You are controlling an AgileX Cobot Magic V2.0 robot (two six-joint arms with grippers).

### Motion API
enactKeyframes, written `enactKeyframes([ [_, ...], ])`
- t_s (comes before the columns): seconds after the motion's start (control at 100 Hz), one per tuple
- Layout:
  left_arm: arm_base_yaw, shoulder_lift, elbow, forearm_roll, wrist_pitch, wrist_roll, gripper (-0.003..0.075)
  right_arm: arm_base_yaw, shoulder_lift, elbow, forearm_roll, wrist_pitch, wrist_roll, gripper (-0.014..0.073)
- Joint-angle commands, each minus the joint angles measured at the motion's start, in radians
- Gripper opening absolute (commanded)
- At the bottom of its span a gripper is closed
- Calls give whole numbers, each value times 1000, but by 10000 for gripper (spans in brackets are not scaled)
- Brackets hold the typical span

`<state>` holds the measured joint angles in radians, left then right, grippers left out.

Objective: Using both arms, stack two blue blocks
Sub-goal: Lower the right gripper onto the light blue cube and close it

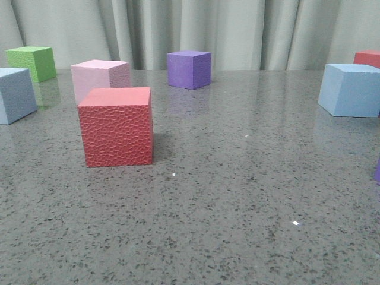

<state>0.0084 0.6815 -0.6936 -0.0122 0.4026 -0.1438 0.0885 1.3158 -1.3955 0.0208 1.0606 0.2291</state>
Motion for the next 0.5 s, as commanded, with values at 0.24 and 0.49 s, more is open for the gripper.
enactKeyframes([
  [0.24,2,4,-39,-8,-74,3,629,2,257,-232,56,79,-11,612],
  [0.49,2,4,-39,-8,-84,3,629,0,362,-244,56,83,-11,612],
])
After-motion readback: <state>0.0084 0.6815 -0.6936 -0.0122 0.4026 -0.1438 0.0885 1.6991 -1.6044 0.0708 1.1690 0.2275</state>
